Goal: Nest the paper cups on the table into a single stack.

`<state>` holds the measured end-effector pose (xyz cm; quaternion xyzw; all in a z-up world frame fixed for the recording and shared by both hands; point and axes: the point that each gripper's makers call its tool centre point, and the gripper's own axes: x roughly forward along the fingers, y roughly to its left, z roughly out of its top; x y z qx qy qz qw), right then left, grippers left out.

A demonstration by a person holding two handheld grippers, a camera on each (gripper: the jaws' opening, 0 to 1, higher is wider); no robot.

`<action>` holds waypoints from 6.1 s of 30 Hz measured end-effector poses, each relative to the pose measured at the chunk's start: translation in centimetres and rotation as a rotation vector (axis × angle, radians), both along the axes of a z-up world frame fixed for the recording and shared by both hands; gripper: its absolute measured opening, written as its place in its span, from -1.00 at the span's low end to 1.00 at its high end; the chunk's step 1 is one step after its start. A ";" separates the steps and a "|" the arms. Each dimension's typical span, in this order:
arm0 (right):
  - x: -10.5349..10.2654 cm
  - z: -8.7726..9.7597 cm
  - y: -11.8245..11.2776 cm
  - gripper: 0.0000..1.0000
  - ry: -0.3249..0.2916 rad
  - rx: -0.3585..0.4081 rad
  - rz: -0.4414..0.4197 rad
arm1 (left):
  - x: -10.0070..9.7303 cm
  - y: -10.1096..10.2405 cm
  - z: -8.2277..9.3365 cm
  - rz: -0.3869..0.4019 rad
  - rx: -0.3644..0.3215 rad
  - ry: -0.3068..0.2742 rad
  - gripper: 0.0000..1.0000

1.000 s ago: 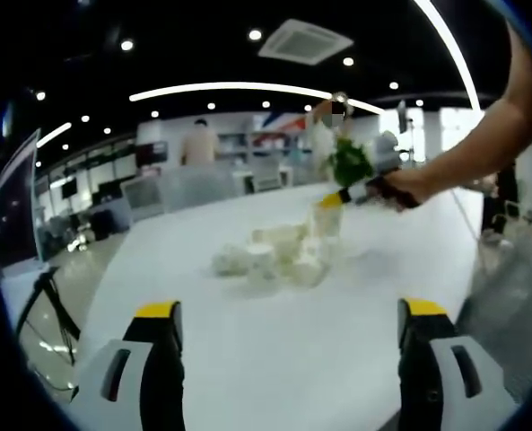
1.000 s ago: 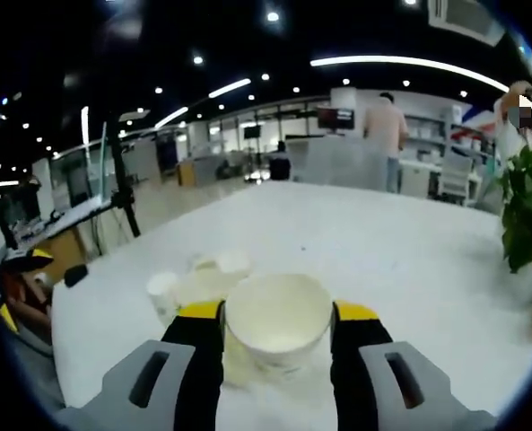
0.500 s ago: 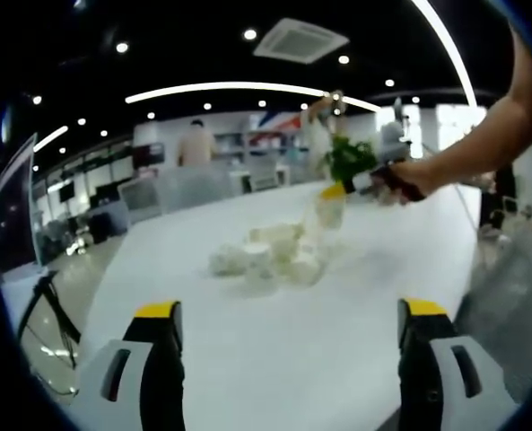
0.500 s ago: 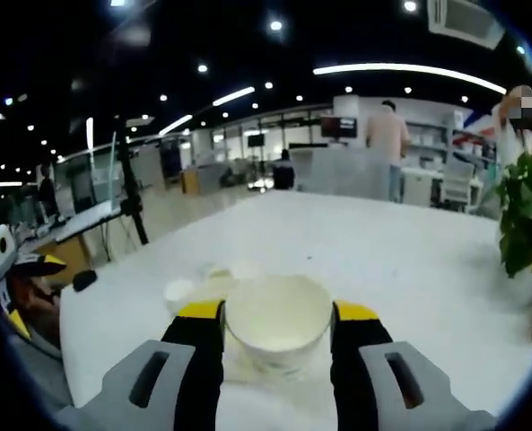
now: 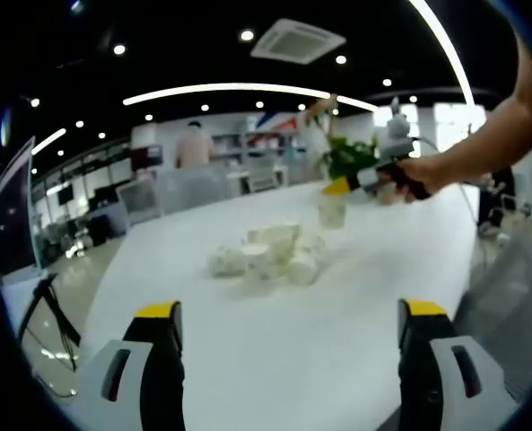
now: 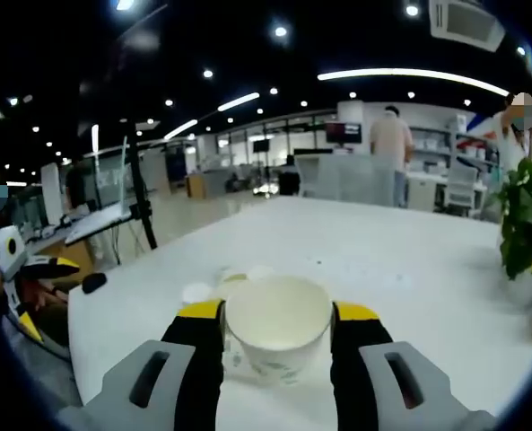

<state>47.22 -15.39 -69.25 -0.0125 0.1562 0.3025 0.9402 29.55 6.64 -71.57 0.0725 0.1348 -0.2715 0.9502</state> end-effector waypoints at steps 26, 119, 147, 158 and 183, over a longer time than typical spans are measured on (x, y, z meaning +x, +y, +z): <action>-3.6 0.0 2.7 -0.12 -0.010 0.026 0.057 | 0.1 0.1 0.0 -0.001 -0.003 -0.002 0.97; -13.8 -4.7 9.4 -0.14 -0.037 0.109 0.257 | 0.0 -0.1 -0.1 0.000 -0.003 0.006 0.96; -14.8 -9.0 9.5 -0.07 0.032 0.039 0.277 | 0.1 -0.1 -0.2 -0.004 -0.004 0.010 0.96; -14.9 -7.1 9.4 0.49 0.034 0.038 0.318 | 0.0 -0.2 -0.3 -0.012 -0.003 0.014 0.97; -14.2 -5.5 1.6 0.84 0.006 0.024 0.132 | 0.1 -0.3 -0.2 -0.007 -0.039 0.024 0.98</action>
